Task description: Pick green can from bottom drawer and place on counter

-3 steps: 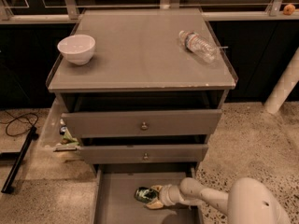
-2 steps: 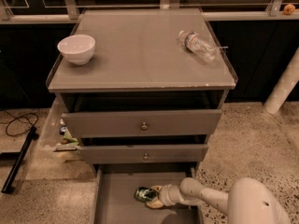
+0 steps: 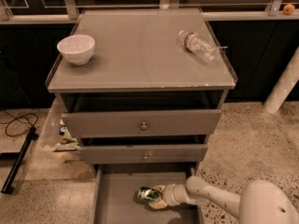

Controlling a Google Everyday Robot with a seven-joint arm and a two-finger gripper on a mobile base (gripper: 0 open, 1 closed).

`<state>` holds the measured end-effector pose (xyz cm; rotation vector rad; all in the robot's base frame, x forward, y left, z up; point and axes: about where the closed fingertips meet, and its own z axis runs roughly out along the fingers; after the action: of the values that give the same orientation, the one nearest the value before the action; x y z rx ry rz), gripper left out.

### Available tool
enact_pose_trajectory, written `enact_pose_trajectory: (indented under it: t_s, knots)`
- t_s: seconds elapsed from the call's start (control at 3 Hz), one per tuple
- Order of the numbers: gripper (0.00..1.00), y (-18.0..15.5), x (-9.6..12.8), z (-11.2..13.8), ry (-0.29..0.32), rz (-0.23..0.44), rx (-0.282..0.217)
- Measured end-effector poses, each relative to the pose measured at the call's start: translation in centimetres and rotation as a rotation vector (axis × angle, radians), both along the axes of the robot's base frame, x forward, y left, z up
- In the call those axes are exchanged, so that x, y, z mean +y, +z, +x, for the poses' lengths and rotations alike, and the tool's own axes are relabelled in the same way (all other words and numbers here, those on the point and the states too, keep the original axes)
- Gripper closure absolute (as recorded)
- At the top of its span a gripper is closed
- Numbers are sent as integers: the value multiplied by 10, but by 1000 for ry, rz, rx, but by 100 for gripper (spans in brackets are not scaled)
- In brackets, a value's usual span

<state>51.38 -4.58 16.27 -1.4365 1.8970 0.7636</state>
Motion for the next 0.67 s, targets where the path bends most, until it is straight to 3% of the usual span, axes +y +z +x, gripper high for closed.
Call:
enact_pose_trajectory:
  t_s: [0.67]
  knots:
    - [100,94,-37,-18,32,38,-68]
